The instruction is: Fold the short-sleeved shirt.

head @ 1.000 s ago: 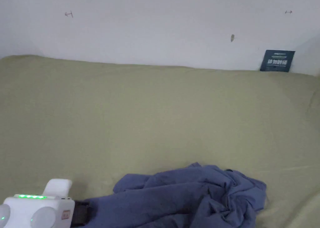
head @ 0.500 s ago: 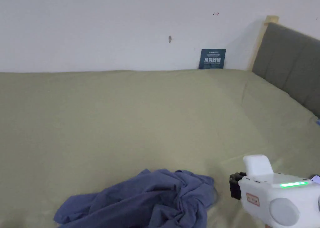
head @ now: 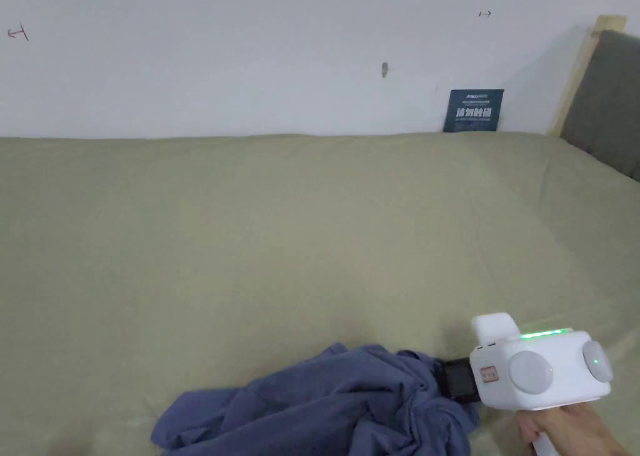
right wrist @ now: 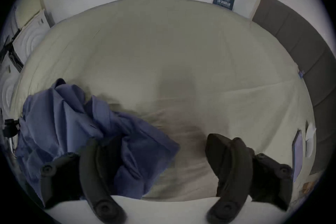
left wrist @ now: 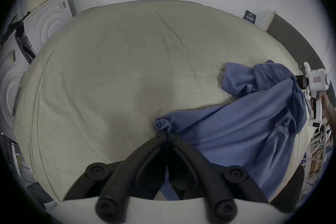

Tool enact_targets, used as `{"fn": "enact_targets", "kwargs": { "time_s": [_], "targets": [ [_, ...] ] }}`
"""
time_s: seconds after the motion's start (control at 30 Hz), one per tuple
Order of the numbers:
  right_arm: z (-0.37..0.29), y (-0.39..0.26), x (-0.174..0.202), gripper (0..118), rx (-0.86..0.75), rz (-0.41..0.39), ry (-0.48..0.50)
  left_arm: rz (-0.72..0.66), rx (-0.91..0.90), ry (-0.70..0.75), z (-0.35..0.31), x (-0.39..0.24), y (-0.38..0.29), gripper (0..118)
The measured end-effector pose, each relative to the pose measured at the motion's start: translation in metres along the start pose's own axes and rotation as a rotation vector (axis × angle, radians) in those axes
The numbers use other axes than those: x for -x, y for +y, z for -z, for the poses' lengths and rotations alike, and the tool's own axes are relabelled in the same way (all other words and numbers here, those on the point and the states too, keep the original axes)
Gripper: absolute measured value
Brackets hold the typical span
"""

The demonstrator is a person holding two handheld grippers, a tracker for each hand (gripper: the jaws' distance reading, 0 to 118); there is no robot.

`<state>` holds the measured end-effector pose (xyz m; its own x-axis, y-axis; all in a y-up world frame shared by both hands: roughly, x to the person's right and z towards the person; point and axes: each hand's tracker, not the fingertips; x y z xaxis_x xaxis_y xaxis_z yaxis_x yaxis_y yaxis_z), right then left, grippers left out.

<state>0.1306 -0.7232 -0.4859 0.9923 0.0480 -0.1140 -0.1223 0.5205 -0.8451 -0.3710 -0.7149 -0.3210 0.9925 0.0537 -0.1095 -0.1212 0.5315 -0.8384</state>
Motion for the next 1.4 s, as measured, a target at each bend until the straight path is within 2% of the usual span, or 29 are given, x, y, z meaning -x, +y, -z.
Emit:
{"fn": "enact_targets", "kwargs": {
  "time_s": [0.03, 0.07, 0.1, 0.13, 0.17, 0.23, 0.33, 0.43, 0.53, 0.6, 0.8, 1.07, 1.4],
  "targets": [
    [-0.009, 0.001, 0.002, 75, -0.002, -0.009, 0.026, -0.003, -0.001, 0.005, -0.001, 0.001, 0.000, 2],
    [-0.020, 0.002, 0.005, 44, -0.022, 0.006, 0.095, -0.006, -0.001, 0.012, -0.002, -0.001, 0.001, 2],
    [-0.029, 0.001, 0.009, 4, -0.042, 0.023, 0.121, -0.002, 0.002, 0.016, -0.003, -0.002, 0.002, 2],
    [-0.049, -0.002, 0.014, 3, -0.066, 0.007, 0.034, -0.002, 0.001, 0.018, -0.007, -0.002, 0.004, 2],
    [-0.067, -0.004, 0.013, 3, -0.079, -0.043, 0.044, -0.014, -0.001, 0.017, -0.013, 0.001, 0.005, 2],
    [-0.091, 0.001, 0.008, 3, -0.145, -0.068, 0.045, -0.052, -0.049, 0.019, -0.034, 0.011, 0.011, 2],
    [-0.151, 0.007, -0.015, 3, -0.254, -0.028, 0.042, -0.094, -0.138, 0.038, -0.083, 0.029, 0.023, 2],
    [-0.208, 0.014, -0.041, 3, -0.336, -0.010, 0.010, -0.040, -0.225, 0.120, -0.133, 0.044, 0.038, 2],
    [-0.254, 0.012, -0.062, 3, -0.406, 0.057, 0.049, -0.027, -0.305, 0.165, -0.182, 0.055, 0.051, 2],
    [-0.288, 0.005, -0.063, 3, -0.475, 0.068, 0.046, -0.014, -0.364, 0.204, -0.218, 0.056, 0.059, 2],
    [-0.357, 0.003, -0.069, 3, -0.585, 0.103, 0.058, -0.005, -0.491, 0.199, -0.293, 0.041, 0.094, 2],
    [-0.399, 0.032, -0.078, 3, -0.678, 0.122, 0.006, 0.022, -0.578, 0.233, -0.322, 0.013, 0.151, 2],
    [-0.391, 0.132, -0.093, 3, -0.724, 0.190, -0.025, 0.003, -0.617, 0.284, -0.302, -0.007, 0.253, 2]
  ]
}}
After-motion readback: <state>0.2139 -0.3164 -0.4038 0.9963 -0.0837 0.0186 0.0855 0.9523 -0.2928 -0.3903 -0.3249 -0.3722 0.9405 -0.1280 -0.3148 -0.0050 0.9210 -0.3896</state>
